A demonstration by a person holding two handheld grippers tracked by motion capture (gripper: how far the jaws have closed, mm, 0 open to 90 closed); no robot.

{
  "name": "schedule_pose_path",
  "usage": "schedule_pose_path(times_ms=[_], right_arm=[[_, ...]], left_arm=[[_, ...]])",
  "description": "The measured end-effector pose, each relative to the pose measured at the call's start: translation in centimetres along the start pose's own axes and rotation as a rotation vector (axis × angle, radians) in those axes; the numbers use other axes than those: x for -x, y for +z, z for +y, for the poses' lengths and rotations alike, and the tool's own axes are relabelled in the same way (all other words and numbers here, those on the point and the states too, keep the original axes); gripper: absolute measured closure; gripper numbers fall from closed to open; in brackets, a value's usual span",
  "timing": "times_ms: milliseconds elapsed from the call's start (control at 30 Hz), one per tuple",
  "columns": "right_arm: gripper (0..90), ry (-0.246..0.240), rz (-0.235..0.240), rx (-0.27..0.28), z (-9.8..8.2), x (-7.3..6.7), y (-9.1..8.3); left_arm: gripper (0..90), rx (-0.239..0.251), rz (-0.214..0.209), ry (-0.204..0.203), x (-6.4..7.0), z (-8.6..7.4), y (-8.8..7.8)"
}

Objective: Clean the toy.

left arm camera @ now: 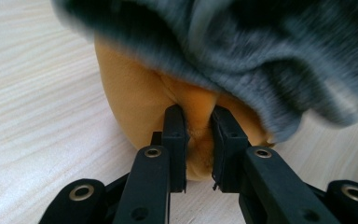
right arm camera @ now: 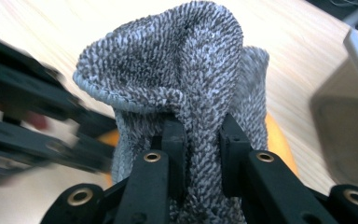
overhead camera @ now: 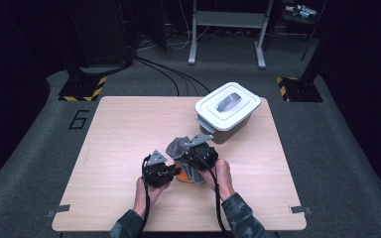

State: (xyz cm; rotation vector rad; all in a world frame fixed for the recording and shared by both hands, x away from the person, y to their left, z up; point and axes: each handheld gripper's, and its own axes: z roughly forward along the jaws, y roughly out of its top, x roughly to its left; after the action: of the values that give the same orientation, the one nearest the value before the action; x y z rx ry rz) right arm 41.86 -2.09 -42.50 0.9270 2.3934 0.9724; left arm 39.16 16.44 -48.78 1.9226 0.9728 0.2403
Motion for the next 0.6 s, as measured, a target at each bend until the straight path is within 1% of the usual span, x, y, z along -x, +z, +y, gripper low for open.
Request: schedule_pose_path(times_ms=[33,67,100,133,167,200,233,267,300,333,367,400,433,467,500,533,567,600], right_arm=[[76.6,0.006,-0.005,-0.006,-0.3,0.2,0.1],[76.6,0.025,0.006,0.001,-0.6,0.7,0.0],[76.6,0.052,0.002,0.002,-1.0,1.1,-0.3],[76.6,0.039,-0.032,-0.010,-1.4,1.6,-0.6],[76.5,0.038,-0.051,-0.014,-1.8,2.1,-0.9],[76.5,0.063,-0.044,-0.024,-2.3,2.6,-1.0],[76.5,0.081,-0.057,-0.031,-2.9,3.1,-1.1],[76.6,0.095,-0.053,-0.027,-3.2,3.3,-0.9],[76.6,0.115,-0.035,-0.029,-3.4,3.6,-0.8],[76.6,0.113,-0.039,-0.028,-3.6,3.6,-0.6],[76.7,0.112,-0.049,-0.030,-3.6,3.6,-0.4],[76.7,0.114,-0.044,-0.030,-3.7,3.6,-0.4],[76.7,0.122,-0.044,-0.021,-3.8,3.6,-0.3],[76.7,0.126,-0.040,-0.018,-3.8,3.7,-0.3],[76.6,0.129,-0.038,-0.015,-3.8,3.8,-0.3],[76.7,0.137,-0.037,-0.024,-3.8,3.8,-0.3],[76.6,0.131,-0.039,-0.017,-3.7,3.9,-0.2],[76.6,0.132,-0.037,-0.028,-3.6,3.9,-0.3]], left_arm=[[77.6,0.003,-0.003,-0.001,0.0,-0.1,0.0],[77.6,0.005,0.003,0.007,0.1,-0.2,0.0],[77.6,0.009,0.004,0.009,0.1,-0.2,0.0],[77.6,0.013,-0.002,-0.001,0.1,-0.3,0.1],[77.6,0.015,-0.007,-0.005,0.1,-0.4,0.1],[77.5,0.014,-0.010,-0.002,0.1,-0.3,0.0],[77.1,0.014,-0.015,-0.001,0.0,-0.3,0.0],[76.4,0.017,-0.019,-0.008,0.1,-0.2,0.0],[73.0,0.022,-0.020,-0.002,0.1,-0.1,0.0],[66.9,0.033,-0.035,-0.007,0.1,0.0,-0.1],[59.7,0.038,-0.042,0.002,0.0,0.0,-0.3],[53.4,0.036,-0.047,-0.003,0.1,-0.1,-0.5],[48.8,0.038,-0.047,0.003,0.1,-0.2,-0.7],[45.3,0.034,-0.055,-0.010,0.1,-0.3,-0.7],[44.8,0.018,-0.055,-0.001,0.0,-0.4,-0.7],[47.9,0.006,-0.047,0.008,0.2,-0.4,-0.6],[57.1,0.005,-0.042,0.015,0.2,-0.4,-0.4],[63.9,0.005,-0.040,0.021,0.3,-0.4,-0.3]])
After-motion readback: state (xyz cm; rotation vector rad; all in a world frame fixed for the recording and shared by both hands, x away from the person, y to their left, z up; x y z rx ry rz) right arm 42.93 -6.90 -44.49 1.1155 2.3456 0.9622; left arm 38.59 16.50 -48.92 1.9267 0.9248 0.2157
